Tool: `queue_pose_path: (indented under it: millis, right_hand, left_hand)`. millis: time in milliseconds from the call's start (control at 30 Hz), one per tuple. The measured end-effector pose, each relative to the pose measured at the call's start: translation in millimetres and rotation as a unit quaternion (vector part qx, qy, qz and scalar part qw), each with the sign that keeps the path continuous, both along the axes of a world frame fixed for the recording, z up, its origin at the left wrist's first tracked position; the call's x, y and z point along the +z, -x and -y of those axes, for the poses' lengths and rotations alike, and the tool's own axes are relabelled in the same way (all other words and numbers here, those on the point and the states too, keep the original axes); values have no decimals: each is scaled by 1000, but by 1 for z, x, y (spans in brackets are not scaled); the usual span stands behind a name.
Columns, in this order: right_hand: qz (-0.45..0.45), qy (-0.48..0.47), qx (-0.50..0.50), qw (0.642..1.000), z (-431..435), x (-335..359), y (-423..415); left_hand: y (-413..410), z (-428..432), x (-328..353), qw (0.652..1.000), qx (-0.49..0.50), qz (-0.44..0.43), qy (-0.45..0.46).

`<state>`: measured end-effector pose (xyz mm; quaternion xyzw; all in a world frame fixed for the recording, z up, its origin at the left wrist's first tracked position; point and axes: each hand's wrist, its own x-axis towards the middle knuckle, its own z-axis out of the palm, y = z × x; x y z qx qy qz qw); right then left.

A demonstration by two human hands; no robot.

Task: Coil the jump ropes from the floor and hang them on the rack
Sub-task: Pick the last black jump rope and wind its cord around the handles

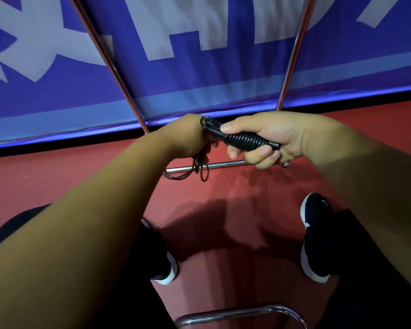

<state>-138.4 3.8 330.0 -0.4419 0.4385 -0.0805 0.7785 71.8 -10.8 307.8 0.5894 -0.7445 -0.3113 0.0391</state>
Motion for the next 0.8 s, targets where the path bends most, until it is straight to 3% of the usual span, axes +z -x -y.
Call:
queue_pose_path:
  millis: [100,233,400,600,800]
  right_hand:
    - [2,-31,43,999,0,-1,-1]
    - [-15,-43,125,991,-1,-1,0]
    - [-98,0,205,974,-1,-21,-4]
    - [-161,10,221,962,-5,-24,-5]
    - [-244,43,200,948,-5,-33,-3]
  left_hand:
    - [-3,1,6,999,-35,21,36]
    - [-3,-1,15,998,-52,-37,28]
    - [3,3,14,995,-72,-16,63]
    - [15,0,21,994,-76,-47,69]
    - [17,1,31,982,-121,-34,139]
